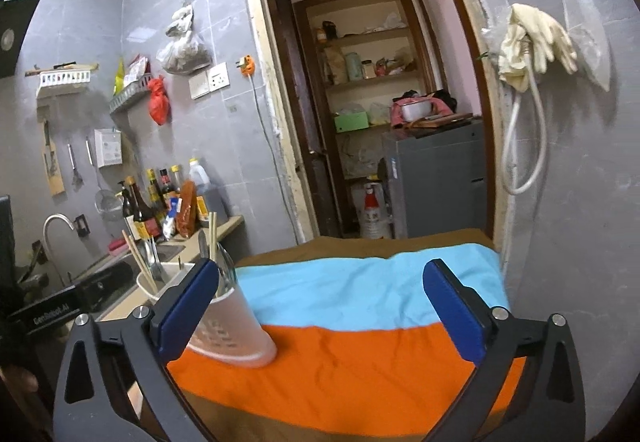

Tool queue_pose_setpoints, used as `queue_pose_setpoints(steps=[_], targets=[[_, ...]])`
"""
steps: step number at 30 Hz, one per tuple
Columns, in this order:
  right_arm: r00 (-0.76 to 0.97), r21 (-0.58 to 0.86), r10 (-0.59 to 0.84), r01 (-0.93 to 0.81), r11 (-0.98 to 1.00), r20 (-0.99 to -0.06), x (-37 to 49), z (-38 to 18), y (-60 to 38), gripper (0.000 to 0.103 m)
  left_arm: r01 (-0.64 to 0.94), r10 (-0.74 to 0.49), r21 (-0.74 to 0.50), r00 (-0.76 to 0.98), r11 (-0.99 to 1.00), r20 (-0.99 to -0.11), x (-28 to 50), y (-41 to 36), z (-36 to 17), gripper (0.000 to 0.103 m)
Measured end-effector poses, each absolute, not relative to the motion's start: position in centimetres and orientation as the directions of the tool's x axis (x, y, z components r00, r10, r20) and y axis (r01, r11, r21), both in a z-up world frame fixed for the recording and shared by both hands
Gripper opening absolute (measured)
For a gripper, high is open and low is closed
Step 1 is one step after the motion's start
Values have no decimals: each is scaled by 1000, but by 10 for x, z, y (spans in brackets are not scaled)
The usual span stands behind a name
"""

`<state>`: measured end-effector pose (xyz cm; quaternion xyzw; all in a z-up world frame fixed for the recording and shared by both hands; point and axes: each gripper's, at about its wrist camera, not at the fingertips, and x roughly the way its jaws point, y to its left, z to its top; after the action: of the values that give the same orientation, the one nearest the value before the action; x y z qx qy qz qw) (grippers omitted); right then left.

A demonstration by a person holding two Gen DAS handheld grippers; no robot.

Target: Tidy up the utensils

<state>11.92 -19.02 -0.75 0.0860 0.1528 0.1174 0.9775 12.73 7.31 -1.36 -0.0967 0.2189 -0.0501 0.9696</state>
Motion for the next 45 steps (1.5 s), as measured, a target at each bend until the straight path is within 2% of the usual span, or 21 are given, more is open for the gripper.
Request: queue_pose_setpoints(steps=[21, 30, 35, 45], targets=[[916, 160, 273, -235, 959, -293, 2, 5, -224, 103, -63, 24, -92, 926, 994, -376, -6, 45, -1, 90], [933, 113, 243, -220, 969, -264, -28, 6, -210, 103, -4, -12, -50, 942, 999, -334, -36, 51, -1, 91], [936, 96, 222, -203, 975, -275, -37, -1, -201, 103, 16, -44, -91, 948, 996, -314, -39, 58, -6, 91], [946, 86, 188, -172, 981, -264, -40, 1, -193, 103, 26, -55, -92, 944, 995, -326, -44, 63, -8, 91]])
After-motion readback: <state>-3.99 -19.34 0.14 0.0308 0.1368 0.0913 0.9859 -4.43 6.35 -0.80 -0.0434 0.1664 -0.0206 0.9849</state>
